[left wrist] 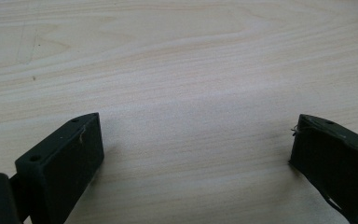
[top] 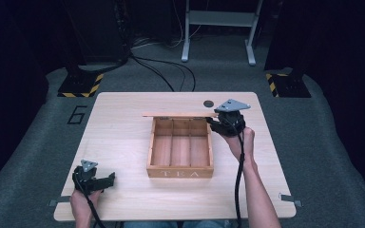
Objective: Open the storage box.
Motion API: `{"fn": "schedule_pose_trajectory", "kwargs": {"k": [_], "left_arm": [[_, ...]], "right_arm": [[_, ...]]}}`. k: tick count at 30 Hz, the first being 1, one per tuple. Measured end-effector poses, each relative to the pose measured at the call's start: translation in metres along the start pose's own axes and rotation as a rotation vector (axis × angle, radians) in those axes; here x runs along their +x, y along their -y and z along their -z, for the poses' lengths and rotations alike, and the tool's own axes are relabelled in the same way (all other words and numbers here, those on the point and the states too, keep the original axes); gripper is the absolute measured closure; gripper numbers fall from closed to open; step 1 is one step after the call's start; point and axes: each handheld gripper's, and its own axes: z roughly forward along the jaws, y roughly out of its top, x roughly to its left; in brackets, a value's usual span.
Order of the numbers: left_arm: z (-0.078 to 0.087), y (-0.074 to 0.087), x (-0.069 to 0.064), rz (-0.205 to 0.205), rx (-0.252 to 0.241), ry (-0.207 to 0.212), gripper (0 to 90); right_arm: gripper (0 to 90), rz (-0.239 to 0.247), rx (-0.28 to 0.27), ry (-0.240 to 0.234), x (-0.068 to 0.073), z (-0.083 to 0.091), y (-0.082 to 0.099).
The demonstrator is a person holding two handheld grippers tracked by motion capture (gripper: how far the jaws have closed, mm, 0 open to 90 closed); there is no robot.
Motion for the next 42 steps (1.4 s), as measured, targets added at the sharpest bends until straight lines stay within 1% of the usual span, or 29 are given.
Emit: {"fn": "schedule_pose_trajectory", "kwargs": {"k": [7, 12, 42], "left_arm": [[0.0, 0.0, 0.0001, 0.0, 0.0, 0.0, 2.3], [0.0, 0.0, 0.0, 0.0, 0.0, 0.0, 2.3], [0.0, 0.0, 0.0, 0.0, 0.0, 0.0, 2.3]], "right_arm": [[56.2, -0.002, 0.002, 0.001, 0.0002, 0.0001, -0.0002], [56.3, 0.007, 0.002, 0.007, 0.0002, -0.0003, -0.0005], [56.3, 0.005, 0.001, 0.006, 0.0002, -0.0002, -0.0003]]}}
